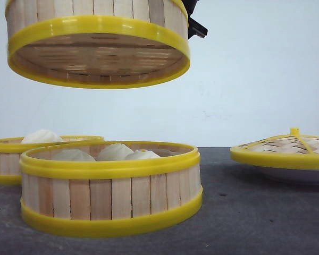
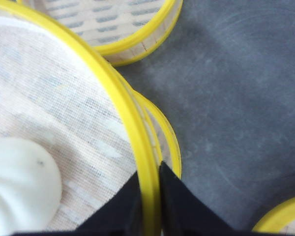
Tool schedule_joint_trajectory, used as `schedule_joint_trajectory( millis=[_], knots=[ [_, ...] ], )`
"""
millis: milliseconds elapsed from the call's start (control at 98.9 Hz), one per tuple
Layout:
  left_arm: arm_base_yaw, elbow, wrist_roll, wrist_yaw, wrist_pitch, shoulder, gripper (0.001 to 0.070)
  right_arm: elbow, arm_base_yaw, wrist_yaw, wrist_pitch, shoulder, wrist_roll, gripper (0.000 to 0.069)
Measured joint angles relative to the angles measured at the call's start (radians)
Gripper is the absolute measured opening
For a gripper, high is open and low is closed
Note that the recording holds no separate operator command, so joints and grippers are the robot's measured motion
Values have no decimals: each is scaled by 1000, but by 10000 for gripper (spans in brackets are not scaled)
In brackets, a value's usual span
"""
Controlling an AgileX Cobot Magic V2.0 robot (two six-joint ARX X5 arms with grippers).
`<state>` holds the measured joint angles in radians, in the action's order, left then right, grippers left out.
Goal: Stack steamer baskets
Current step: 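Lift the grasped basket with the right gripper over the nearest basket, then lower the basket onto the nearest basket and open the right gripper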
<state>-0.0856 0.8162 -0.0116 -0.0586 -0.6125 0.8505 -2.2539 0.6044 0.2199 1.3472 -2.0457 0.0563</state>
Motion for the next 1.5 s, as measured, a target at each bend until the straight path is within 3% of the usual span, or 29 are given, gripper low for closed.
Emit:
schedule_joint_trajectory(
  millis=[222, 425, 657, 849, 1041, 1496],
  knots=[
    [0, 0, 0, 0, 0, 0, 469, 270, 1, -4, -41, 208, 2, 23],
    [0, 0, 0, 0, 0, 0, 469, 505, 19, -1, -245, 367, 7, 23],
    [0, 0, 0, 0, 0, 0, 469, 766, 29, -3, -446, 393, 13, 23],
    [0, 0, 0, 0, 1, 0, 469, 837, 28, -6, -620, 393, 17, 23],
    [0, 0, 0, 0, 2, 0, 469, 837, 29, -25, -701, 393, 18, 23],
    [0, 0, 0, 0, 2, 0, 469, 837, 24, -58, -735, 370, 7, 23]
  ],
)
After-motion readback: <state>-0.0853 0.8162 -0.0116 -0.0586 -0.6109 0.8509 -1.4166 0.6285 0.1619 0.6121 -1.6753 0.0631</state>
